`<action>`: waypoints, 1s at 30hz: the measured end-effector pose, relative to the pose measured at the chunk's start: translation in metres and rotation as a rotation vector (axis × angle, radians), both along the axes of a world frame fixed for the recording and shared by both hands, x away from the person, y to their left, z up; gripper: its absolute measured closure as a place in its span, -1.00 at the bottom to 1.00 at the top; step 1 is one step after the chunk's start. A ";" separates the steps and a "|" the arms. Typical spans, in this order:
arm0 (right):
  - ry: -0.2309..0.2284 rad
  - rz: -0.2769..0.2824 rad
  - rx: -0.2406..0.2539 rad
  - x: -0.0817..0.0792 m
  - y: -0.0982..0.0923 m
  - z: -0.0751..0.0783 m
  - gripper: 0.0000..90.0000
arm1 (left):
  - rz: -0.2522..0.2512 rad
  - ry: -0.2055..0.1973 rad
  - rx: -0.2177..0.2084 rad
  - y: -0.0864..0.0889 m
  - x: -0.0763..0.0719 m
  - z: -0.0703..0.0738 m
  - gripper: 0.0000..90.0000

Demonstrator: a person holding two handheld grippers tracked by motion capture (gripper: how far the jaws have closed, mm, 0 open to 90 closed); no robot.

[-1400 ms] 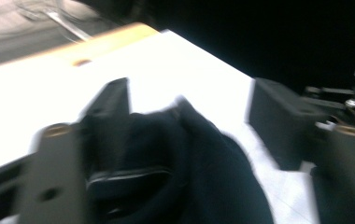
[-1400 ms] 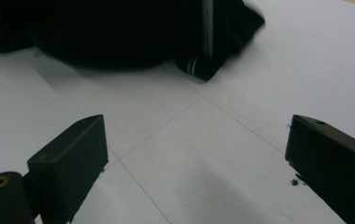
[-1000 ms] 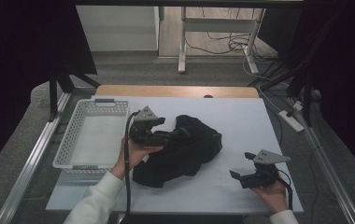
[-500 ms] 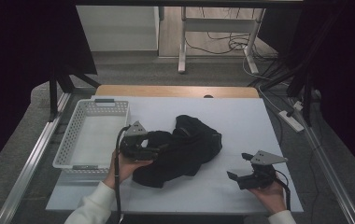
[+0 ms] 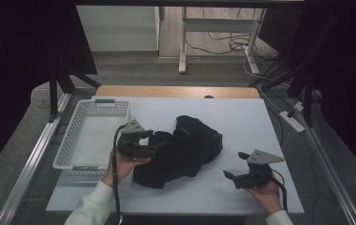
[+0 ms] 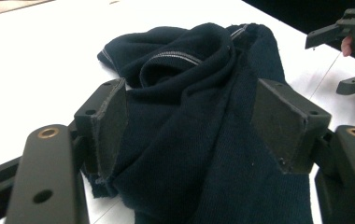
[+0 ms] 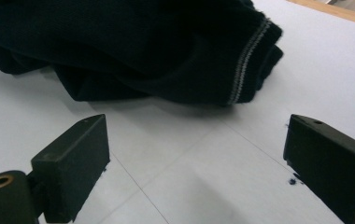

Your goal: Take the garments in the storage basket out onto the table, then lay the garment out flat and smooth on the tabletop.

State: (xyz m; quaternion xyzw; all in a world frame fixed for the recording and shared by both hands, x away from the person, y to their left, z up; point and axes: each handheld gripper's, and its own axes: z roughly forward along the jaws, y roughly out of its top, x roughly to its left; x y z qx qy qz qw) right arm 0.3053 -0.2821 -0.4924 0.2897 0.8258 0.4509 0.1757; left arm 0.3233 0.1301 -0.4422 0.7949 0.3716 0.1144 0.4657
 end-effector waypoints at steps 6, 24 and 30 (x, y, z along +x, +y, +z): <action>0.012 0.010 -0.016 0.002 0.012 -0.002 -0.85 | -0.005 -0.004 0.000 -0.004 0.004 -0.001 -0.37; 0.048 0.058 -0.046 0.010 0.041 -0.006 -0.75 | -0.026 0.008 -0.003 -0.005 0.010 -0.005 -0.37; 0.073 0.109 -0.047 0.007 0.059 -0.011 -0.72 | -0.020 0.003 -0.002 -0.004 0.009 -0.004 -0.37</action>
